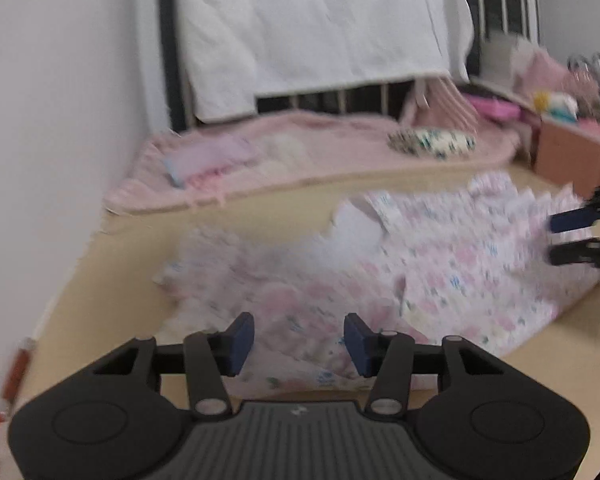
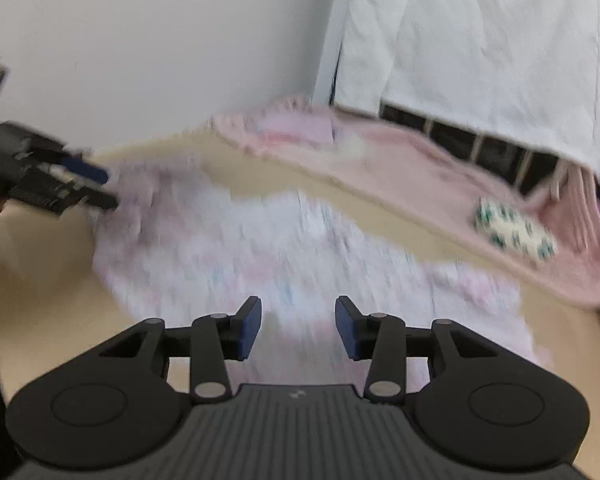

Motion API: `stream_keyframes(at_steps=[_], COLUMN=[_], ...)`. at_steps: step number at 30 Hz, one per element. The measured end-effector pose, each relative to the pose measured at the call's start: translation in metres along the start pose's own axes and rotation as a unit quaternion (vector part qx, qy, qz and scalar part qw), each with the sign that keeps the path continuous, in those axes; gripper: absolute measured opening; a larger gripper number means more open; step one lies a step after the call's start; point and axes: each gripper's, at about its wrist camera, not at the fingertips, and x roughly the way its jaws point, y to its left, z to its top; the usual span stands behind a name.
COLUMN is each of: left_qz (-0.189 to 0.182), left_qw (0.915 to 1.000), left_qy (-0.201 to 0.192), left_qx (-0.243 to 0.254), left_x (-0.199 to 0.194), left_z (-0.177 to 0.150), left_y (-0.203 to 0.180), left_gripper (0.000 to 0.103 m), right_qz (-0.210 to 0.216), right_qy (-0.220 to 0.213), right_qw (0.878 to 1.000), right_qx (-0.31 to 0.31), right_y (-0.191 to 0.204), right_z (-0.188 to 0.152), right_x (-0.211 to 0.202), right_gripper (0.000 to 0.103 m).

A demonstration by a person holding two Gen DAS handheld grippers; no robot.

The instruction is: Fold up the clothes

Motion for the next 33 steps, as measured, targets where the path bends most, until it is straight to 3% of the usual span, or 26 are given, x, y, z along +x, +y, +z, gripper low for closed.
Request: stream_keyframes(at_steps=[1,2,5,8,9,10,11,12,13,16,23,33], left_qz=[0.014,0.024,0.044,-0.023,-0.038,-0.050,-0.044,-0.030,-0.017,-0.009,0.005,-0.030], left_qw=[0.9997,0.9994,0.9990,0.9986,0.9984,0.9983,0.9990,0.9994,0.9994,0.9990,0.9991,0.9992], left_qy=[0.017,0.021,0.003,-0.043,-0.036,-0.021,-0.001,0.017,0.031,0.008,0.005,0.010], left_qx=[0.007,0.010,0.003,-0.022,-0.022,-0.018,-0.010,-0.003,-0.004,-0.044,-0.043,-0.025], left_x=[0.006,0.008,-0.006,-0.027,-0.024,-0.018,-0.009,-0.002,0.003,-0.001,-0.023,-0.049], left_z=[-0.001,0.000,0.009,0.015,0.016,0.016,0.014,0.012,0.008,-0.007,-0.022,-0.037], left_y=[-0.003,-0.004,-0.009,-0.027,-0.037,-0.047,-0.057,-0.062,-0.064,-0.055,-0.054,-0.055], left_gripper=[0.048,0.048,0.047,0.062,0.063,0.054,0.045,0.029,0.024,0.029,0.029,0.028], right_qz=[0.002,0.004,-0.001,0.009,0.014,0.019,0.020,0.020,0.019,0.015,0.014,0.010], right_qy=[0.003,0.006,0.013,0.003,0.002,0.003,0.012,0.024,0.027,0.025,0.032,0.039], right_qw=[1.000,1.000,1.000,0.998,0.997,0.995,0.994,0.993,0.993,0.994,0.994,0.993], right_qx=[-0.001,-0.002,0.003,0.059,0.077,0.095,0.105,0.114,0.115,0.107,0.102,0.106], right_y=[-0.004,-0.008,-0.023,-0.048,-0.054,-0.059,-0.061,-0.063,-0.062,-0.059,-0.047,-0.023], right_z=[-0.009,-0.019,-0.040,-0.051,-0.053,-0.055,-0.058,-0.060,-0.062,-0.066,-0.068,-0.079], right_x=[-0.006,-0.013,-0.032,-0.038,-0.037,-0.034,-0.029,-0.023,-0.022,-0.026,-0.036,-0.066], right_gripper=[0.060,0.063,0.063,0.061,0.059,0.050,0.035,0.031,0.031,0.031,0.031,0.031])
